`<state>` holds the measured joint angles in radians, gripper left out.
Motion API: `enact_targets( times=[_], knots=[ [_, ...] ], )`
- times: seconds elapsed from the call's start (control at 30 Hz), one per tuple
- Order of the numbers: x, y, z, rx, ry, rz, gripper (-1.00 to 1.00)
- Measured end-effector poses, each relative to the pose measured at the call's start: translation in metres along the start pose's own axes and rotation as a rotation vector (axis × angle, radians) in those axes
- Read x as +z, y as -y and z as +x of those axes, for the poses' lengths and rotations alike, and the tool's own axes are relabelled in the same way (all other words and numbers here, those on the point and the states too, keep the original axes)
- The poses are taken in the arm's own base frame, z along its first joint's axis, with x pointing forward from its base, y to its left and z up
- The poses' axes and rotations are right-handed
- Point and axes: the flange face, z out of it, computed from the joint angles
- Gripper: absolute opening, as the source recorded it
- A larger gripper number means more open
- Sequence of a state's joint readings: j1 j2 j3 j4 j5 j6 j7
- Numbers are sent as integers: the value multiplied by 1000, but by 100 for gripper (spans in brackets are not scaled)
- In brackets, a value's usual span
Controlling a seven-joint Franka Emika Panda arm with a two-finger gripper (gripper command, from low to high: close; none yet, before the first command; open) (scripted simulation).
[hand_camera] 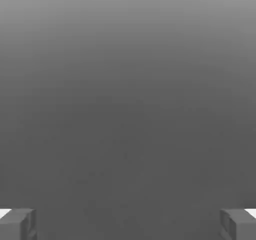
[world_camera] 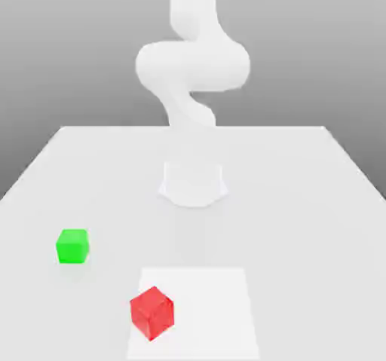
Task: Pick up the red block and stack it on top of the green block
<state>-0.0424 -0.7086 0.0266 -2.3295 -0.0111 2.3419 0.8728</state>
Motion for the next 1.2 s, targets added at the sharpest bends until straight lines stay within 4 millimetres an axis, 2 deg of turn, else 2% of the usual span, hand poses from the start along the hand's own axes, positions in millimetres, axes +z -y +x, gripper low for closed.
enact_targets(
  times=[0.13,0.27,0.43,0.6,0.73,0.93,0.97,1.2],
  knots=[
    [90,-17,-5,116,45,-133,0],
    [171,-49,-16,232,88,-256,0],
    [259,-103,-41,381,144,-405,0],
    [329,-168,-78,539,204,-547,0],
    [371,-219,-119,665,257,-657,0],
    [424,-259,-156,697,271,-684,0],
    [429,-263,-159,696,272,-685,-100],
    [428,-262,-158,697,270,-683,-100]
  ],
)
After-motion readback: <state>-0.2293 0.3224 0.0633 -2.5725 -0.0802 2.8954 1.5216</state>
